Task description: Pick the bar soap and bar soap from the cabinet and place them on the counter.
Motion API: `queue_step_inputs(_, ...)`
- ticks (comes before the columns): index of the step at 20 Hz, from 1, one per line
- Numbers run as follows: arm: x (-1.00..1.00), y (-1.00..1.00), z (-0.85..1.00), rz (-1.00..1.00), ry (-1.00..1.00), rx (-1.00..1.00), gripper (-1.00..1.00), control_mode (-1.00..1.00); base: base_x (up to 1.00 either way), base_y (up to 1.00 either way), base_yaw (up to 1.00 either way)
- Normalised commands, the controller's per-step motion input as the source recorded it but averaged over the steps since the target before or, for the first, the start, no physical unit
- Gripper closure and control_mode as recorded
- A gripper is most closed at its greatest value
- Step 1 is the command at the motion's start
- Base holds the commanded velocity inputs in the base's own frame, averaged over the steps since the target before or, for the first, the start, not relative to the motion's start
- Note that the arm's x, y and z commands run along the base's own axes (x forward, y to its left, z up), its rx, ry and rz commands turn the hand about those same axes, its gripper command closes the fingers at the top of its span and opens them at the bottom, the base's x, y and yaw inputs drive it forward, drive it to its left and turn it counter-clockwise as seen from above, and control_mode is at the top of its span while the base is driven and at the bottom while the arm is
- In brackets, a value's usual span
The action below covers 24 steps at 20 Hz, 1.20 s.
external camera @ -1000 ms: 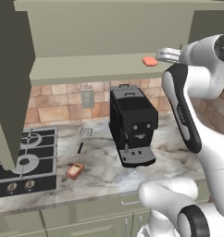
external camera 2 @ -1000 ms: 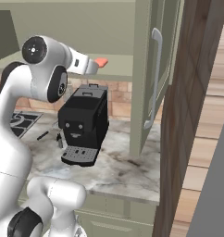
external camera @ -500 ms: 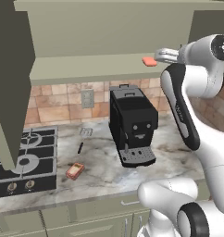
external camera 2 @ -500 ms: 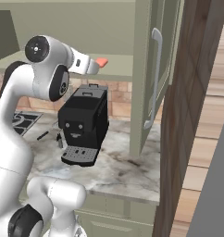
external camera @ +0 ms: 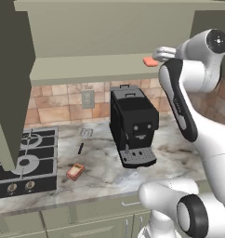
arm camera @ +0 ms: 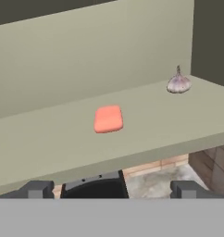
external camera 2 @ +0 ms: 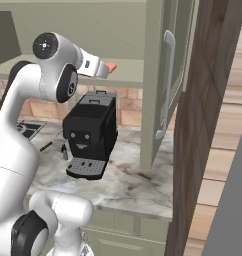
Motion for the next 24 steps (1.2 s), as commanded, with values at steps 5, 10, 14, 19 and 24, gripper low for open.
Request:
queue_step_inputs(5,0.09,0.0,-0.14,0.0,0.01,0.0,-1.0,-1.0,0.0,0.0,0.0)
queue_step_inputs(10,0.09,0.0,-0.26,0.0,0.0,0.0,-1.0,-1.0,0.0,0.0,0.0)
queue_step_inputs(14,0.14,0.0,-0.08,0.0,0.0,0.0,-1.0,-1.0,0.0,0.0,0.0)
queue_step_inputs(19,0.16,0.0,0.0,0.0,0.0,0.0,-1.0,-1.0,0.0,0.0,0.0)
queue_step_inputs(24,0.2,0.0,0.0,0.0,0.0,0.0,-1.0,-1.0,0.0,0.0,0.0)
